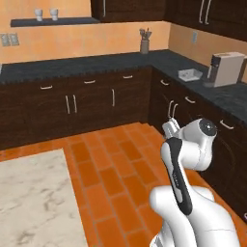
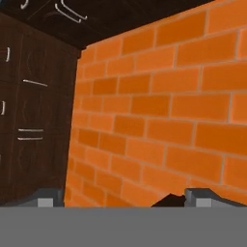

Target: Take the meat container that has the fish and place it on the second highest rack of the freezer. Then take the vegetable container that has the garlic and sweet potato and place it on the highest rack of the freezer.

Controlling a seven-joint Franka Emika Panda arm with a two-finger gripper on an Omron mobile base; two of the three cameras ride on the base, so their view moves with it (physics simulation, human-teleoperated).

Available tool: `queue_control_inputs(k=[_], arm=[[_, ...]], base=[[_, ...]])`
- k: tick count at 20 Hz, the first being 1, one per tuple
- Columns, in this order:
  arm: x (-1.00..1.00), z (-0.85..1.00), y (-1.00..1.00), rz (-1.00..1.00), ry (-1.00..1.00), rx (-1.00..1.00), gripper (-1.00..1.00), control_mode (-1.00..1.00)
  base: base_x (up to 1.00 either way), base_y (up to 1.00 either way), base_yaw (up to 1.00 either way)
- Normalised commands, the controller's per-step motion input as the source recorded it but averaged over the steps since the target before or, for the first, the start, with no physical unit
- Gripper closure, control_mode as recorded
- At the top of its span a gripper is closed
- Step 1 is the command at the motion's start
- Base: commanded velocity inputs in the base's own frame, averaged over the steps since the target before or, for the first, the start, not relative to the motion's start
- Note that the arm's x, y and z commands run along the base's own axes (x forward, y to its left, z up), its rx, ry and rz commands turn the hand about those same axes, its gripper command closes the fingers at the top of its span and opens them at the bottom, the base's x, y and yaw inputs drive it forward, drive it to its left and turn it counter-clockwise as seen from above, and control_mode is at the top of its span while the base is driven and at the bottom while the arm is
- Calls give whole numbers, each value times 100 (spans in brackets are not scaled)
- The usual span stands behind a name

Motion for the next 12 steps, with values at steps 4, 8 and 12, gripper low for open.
queue_control_inputs(k=[4,8,12], arm=[[0,0,0,0,0,0,-100,100],[0,0,0,0,0,0,-100,100],[0,0,0,0,0,0,-100,100]], base=[[100,-24,-9],[100,-10,-22],[100,0,-30]])
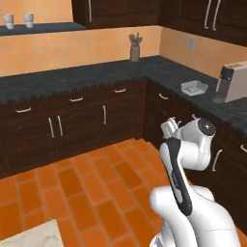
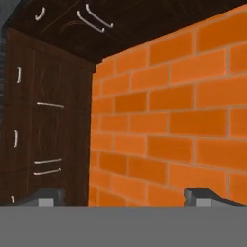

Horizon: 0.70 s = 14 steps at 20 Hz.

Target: Take the meat container that has the fish and place it on the second highest rack of the freezer. Then take the vegetable container that has the garlic and sweet potato and place it on the highest rack of the freezer.

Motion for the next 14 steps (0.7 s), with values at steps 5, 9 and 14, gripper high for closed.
queue_control_inputs(k=[5,9,14], arm=[[0,0,0,0,0,0,-100,100],[0,0,0,0,0,0,-100,100],[0,0,0,0,0,0,-100,100]], base=[[100,-2,-30],[100,0,-39],[100,2,-47]])
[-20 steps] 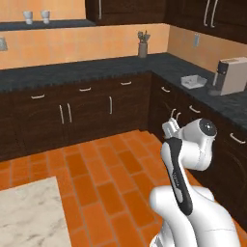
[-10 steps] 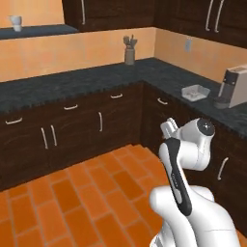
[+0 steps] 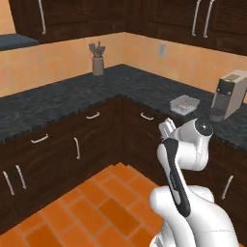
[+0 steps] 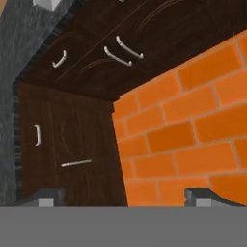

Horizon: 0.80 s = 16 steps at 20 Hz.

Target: Take the meat container that has the fish and place it on the second highest rack of the freezer. Then take the vegetable container that has the garlic and sweet potato and place it on the highest rack of the freezer.

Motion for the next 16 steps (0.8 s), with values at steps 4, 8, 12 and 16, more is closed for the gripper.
queue_control_inputs(k=[4,8,12,16], arm=[[0,0,0,0,0,0,-100,100],[0,0,0,0,0,0,-100,100],[0,0,0,0,0,0,-100,100],[0,0,0,0,0,0,-100,100]], base=[[100,4,-45],[100,4,-45],[100,1,-47],[86,1,-45]])
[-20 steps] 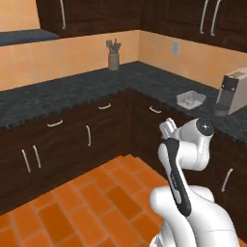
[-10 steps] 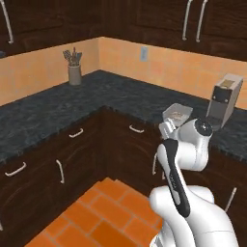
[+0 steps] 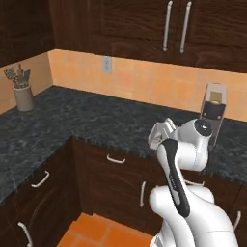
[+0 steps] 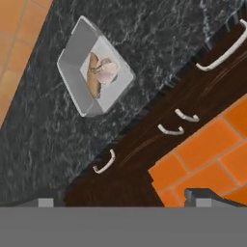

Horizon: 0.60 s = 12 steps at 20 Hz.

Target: Take the meat container that has the fish and place it on the second highest rack of the freezer. Then take the vegetable container that has the garlic and sweet potato and place it on the highest rack of the freezer.

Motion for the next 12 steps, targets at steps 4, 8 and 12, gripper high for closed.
queue_control_inputs(k=[4,8,12], arm=[[0,0,0,0,0,0,-100,100],[0,0,0,0,0,0,-100,100],[63,-67,-34,-22,20,6,-100,-100]], base=[[24,58,-36],[29,96,-35],[15,9,-10]])
